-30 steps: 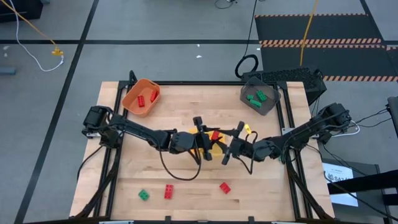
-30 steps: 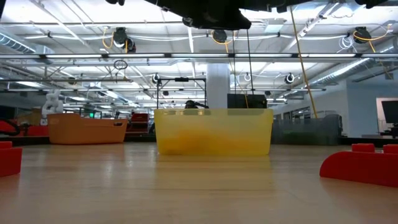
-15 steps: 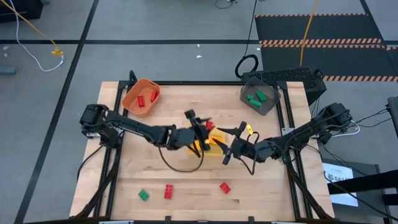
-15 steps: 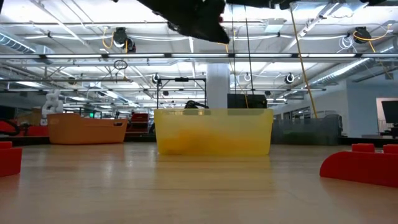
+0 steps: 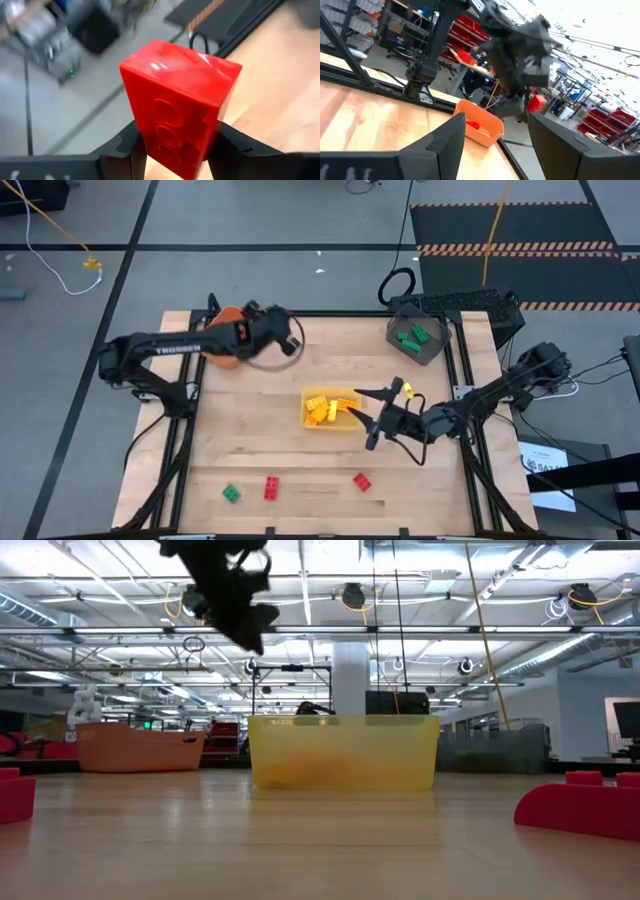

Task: Sort & place blocks by color
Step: Put the right red 8-stud game piece into the orange bin, then put the left red 8-stud game piece into the orange bin

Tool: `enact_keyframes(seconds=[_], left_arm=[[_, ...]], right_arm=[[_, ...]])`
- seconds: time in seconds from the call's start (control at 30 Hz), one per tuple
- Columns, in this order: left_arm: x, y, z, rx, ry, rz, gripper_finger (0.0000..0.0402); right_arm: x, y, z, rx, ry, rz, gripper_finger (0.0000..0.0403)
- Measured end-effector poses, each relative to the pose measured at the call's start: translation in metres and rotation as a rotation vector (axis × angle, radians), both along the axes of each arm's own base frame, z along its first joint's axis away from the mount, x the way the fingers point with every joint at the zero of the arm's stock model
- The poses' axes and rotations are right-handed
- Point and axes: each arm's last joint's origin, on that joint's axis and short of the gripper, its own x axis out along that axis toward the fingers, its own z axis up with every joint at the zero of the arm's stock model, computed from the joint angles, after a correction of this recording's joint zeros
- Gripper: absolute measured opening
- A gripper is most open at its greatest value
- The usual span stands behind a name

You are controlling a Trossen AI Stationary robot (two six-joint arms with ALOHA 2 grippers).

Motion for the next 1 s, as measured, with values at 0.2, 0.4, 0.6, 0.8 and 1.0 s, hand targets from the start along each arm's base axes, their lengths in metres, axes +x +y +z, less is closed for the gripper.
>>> enact_keyframes(seconds=[0.2,0.4,0.6,0.8,1.0], left_arm=[[-0.036,0.049,-0.020,-0.246,0.096,0.176,0.0152],[-0.066,0.085,-0.032,-0.327,0.187,0.350,0.0152],[-0.090,0.103,-0.044,-0.521,0.188,0.423,0.0152],[-0.095,0.106,-0.058,-0.628,0.251,0.476,0.0175],[-0.087,0.110,-0.072,-0.640,0.311,0.448,0.0257]], right_arm=[[-0.003,0.000,0.003,0.001,-0.001,0.003,0.0210],[-0.003,-0.001,0.002,-0.002,0.010,-0.047,0.0210],[-0.004,-0.002,0.002,-0.004,0.015,-0.102,0.0210],[-0.005,-0.001,0.002,-0.003,0.016,-0.112,0.0210],[-0.006,0.000,0.002,-0.005,0.017,-0.112,0.0210]])
